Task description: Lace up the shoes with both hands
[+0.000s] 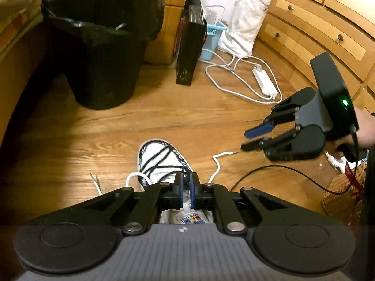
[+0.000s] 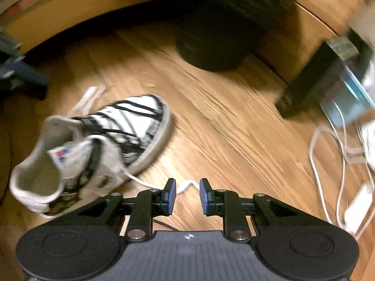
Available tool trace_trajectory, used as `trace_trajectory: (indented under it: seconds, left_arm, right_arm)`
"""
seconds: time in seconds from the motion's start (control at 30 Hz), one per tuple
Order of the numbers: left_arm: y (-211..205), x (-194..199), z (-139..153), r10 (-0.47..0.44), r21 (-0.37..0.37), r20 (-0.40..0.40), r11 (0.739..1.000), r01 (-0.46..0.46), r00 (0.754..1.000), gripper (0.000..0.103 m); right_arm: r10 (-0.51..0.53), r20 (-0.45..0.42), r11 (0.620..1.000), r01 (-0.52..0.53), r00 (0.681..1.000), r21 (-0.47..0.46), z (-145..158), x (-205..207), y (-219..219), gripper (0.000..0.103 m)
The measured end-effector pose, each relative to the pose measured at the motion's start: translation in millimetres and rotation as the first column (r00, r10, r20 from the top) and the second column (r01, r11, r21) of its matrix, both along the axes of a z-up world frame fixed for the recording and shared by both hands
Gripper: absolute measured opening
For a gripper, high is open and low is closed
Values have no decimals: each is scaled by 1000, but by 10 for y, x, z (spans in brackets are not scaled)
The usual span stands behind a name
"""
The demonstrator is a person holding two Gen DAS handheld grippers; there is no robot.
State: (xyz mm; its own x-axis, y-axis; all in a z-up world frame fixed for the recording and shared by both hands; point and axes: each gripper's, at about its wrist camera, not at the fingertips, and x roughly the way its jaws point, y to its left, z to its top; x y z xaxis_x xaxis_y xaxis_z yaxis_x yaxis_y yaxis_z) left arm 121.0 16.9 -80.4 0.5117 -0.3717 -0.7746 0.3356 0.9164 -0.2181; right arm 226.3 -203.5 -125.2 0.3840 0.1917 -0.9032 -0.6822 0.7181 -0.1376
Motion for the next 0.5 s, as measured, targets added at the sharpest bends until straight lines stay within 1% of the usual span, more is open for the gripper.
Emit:
trace_trajectory:
  seconds: [0.07, 0.13, 0.17, 0.27, 0.37, 0.4, 0.43, 0.5]
  left_arm:
    - [-15, 11, -45, 0, 14, -18, 1000, 1, 1000, 7]
    - [-21, 11, -81, 2, 30, -37, 1000, -1, 999, 12]
    - [-12, 1, -89, 7, 34, -48, 999, -5, 999, 12]
    - [16, -29, -114, 23, 47, -83, 999, -19, 996, 14]
    - [44, -53, -138, 38, 57, -114, 998, -32, 993, 14]
    - [56, -54, -144, 42, 55, -118, 998, -36, 992, 17]
    - [67, -50, -153, 44, 55, -120, 998, -38, 992, 22]
    - [91, -20, -177, 57, 75, -119, 996, -48, 991, 26]
  right_arm:
    - [-63, -24, 998, 63, 998, 4, -70, 93, -102, 25]
    - [-87, -33, 996, 87, 996, -2, -123, 134, -169, 25]
    - [-93, -40, 996, 93, 995, -9, -153, 143, -189, 25]
    - [-91, -58, 995, 89, 994, -34, -235, 151, -209, 25]
    - [-83, -68, 996, 81, 994, -38, -250, 152, -185, 25]
    - [-81, -69, 996, 79, 994, -40, -254, 156, -178, 25]
    - [-79, -70, 996, 76, 994, -42, -259, 160, -171, 25]
    - [-83, -69, 996, 80, 994, -42, -263, 189, -172, 25]
